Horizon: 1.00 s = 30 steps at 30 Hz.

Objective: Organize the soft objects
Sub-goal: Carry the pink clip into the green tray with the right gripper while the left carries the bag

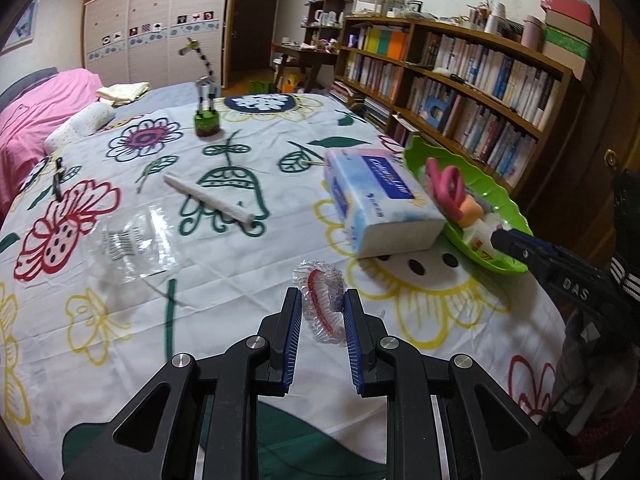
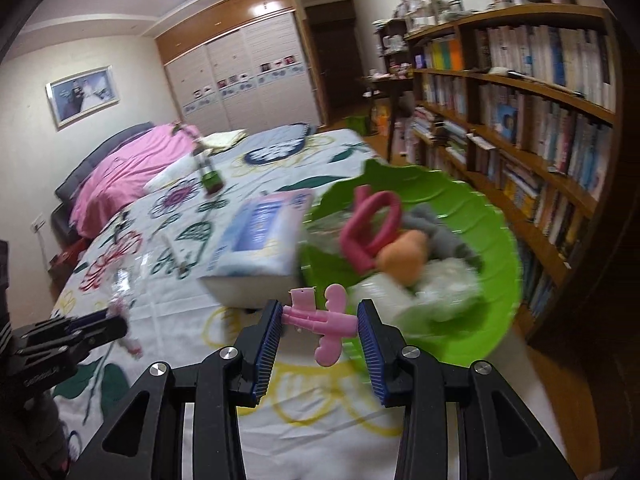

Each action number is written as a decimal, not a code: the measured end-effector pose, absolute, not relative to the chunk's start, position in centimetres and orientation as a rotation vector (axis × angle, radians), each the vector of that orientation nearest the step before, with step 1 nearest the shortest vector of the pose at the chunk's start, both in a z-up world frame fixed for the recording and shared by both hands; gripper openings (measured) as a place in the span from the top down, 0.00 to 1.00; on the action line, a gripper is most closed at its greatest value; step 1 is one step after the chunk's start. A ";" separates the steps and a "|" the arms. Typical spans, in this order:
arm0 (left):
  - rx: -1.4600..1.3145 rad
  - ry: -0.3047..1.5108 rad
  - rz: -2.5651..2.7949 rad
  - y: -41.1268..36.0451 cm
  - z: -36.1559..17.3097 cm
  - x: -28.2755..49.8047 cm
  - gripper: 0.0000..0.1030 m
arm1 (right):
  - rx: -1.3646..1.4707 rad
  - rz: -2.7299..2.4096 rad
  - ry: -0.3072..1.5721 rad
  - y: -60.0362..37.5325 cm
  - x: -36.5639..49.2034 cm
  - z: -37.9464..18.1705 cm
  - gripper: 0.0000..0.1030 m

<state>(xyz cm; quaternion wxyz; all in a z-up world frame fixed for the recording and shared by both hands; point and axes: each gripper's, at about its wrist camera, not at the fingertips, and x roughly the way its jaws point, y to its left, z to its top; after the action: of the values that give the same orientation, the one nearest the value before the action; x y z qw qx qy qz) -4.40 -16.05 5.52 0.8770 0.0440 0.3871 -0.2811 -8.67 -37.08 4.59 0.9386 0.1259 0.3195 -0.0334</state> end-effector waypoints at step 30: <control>0.207 0.747 -0.794 -26.2 7.9 -5.4 0.79 | 0.320 -0.243 0.575 -43.0 -10.6 4.3 0.54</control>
<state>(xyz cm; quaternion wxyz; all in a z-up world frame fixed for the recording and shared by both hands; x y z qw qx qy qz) -5.42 -26.19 7.85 0.8500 0.0983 0.3547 -0.3769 -10.61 -42.97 4.33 0.9392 0.1566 0.2816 -0.1190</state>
